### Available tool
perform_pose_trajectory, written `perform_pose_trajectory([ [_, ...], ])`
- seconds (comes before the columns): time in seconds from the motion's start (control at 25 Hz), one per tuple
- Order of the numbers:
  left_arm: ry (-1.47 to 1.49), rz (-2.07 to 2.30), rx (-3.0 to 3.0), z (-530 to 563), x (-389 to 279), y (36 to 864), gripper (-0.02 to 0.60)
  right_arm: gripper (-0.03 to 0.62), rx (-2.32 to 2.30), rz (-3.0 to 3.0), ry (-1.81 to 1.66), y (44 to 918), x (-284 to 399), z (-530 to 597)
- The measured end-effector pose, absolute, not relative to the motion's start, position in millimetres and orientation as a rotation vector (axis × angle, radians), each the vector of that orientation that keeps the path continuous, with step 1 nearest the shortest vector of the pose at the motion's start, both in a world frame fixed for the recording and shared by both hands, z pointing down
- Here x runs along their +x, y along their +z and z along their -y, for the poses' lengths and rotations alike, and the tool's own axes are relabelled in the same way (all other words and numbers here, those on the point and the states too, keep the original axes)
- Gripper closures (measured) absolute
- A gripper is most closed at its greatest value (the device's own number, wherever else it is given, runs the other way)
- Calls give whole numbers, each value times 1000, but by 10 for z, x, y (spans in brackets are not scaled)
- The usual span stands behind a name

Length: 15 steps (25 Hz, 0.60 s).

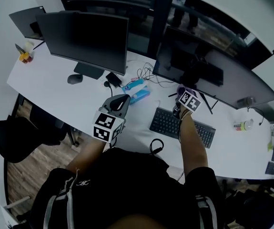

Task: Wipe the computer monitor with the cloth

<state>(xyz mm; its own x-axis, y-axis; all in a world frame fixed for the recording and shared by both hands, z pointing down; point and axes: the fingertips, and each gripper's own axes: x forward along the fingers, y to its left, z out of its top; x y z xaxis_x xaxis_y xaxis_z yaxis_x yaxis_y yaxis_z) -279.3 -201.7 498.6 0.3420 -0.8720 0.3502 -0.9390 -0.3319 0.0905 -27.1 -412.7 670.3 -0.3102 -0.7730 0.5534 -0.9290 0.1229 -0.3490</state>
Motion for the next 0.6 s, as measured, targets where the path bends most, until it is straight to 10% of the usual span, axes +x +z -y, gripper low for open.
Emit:
perform_pose_trajectory([
  [0.6, 320, 1615, 2296, 2109, -3252, 5134, 569, 517, 1517, 2227, 867, 6744, -1258, 4139],
])
